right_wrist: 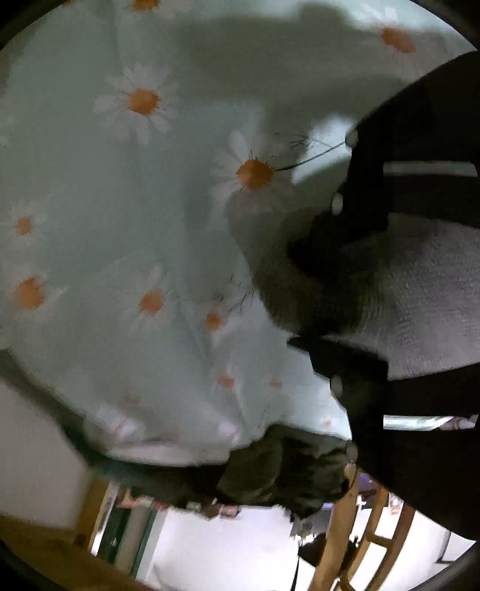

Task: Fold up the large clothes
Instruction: 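Fold the sweater over with the right tool while the left tool opens, then lift both open tools away from the folded sweater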

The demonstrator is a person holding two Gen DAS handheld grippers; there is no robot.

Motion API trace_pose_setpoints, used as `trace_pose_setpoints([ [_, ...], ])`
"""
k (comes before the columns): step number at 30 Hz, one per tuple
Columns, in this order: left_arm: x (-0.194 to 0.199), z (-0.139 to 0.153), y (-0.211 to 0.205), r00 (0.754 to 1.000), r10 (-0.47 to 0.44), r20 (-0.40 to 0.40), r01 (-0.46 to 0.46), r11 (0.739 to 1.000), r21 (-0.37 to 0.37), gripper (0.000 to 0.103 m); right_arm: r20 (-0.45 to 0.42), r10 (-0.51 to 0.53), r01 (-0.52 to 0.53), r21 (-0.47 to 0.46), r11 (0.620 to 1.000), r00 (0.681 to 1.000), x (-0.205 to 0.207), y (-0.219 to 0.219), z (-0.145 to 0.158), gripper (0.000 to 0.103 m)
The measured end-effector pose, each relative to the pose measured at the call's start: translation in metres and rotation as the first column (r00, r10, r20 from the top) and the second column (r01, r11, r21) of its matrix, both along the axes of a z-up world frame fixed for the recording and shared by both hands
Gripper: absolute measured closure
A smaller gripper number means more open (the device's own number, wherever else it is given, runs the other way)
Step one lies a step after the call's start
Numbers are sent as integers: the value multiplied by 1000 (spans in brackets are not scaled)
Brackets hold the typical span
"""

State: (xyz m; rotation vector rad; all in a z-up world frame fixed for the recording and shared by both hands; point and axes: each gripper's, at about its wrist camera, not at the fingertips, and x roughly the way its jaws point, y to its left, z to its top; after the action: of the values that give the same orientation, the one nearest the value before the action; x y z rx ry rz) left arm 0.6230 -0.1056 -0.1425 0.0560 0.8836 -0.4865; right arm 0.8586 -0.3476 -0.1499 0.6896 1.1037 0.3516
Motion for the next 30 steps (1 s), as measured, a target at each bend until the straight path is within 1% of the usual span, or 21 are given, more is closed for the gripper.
trace_pose_setpoints([
  [1,1,10,3,1000,8,-27,-8,1000,-19,5,55,10,-8,-40,999,998,-11,0,15,27],
  [2,3,19,8,999,21,-33,-23,998,-55,5,155,22,1,-150,989,988,-37,4,41,6],
  [4,9,46,28,994,110,-16,-112,978,-176,5,266,42,46,-319,947,963,-87,9,73,5],
  [5,14,50,33,989,149,-9,-148,972,-182,5,284,62,56,-389,919,957,-118,18,81,5],
  [6,23,47,35,979,205,-2,-203,969,-140,5,287,91,43,-427,903,954,-147,28,82,5],
  [7,35,33,31,967,255,-16,-255,966,-33,5,273,114,25,-460,888,955,-171,41,76,5],
  [8,45,18,26,957,286,-41,-283,957,61,4,248,126,15,-497,868,961,-188,45,65,5],
  [9,55,-7,23,956,277,-101,-268,959,92,4,185,137,-9,-563,826,973,-201,57,45,6],
  [11,59,-27,45,946,269,-179,-288,954,-88,4,48,148,-81,-648,757,988,-217,70,-9,6],
  [12,62,-33,52,939,253,-233,-289,947,-137,4,69,108,-45,-600,799,992,-226,62,-23,6],
  [13,65,-40,61,930,227,-288,-290,936,-198,4,60,41,-6,-491,871,997,-235,50,-36,6],
  [14,64,-41,63,933,214,-290,-281,936,-214,4,41,27,-6,-446,895,999,-239,43,-36,6],
  [15,62,-40,60,943,198,-268,-256,945,-203,4,31,20,-4,-442,897,999,-243,41,-28,7],
  [18,55,-33,49,955,214,-204,-244,960,-136,4,131,53,13,-460,888,990,-255,55,11,8],
  [19,56,-32,45,957,217,-191,-243,962,-124,4,115,74,-8,-490,872,991,-254,62,7,8],
  [21,55,-33,44,957,220,-189,-246,961,-127,4,49,104,-59,-565,823,993,-247,74,-24,3],
  [22,55,-34,44,956,225,-188,-251,959,-128,4,67,95,-42,-550,834,993,-248,69,-33,3],
  [23,55,-34,45,955,232,-183,-257,958,-125,4,71,75,-32,-479,877,995,-247,57,-42,3],
  [24,54,-32,41,957,236,-168,-256,961,-108,4,66,73,-35,-453,891,995,-247,52,-44,3],
  [28,58,-27,38,963,248,-108,-254,966,-39,4,89,56,-7,-469,883,994,-251,54,-41,3],
  [30,59,-25,41,962,251,-110,-256,966,-37,4,125,14,46,-470,881,992,-261,56,-36,3],
])
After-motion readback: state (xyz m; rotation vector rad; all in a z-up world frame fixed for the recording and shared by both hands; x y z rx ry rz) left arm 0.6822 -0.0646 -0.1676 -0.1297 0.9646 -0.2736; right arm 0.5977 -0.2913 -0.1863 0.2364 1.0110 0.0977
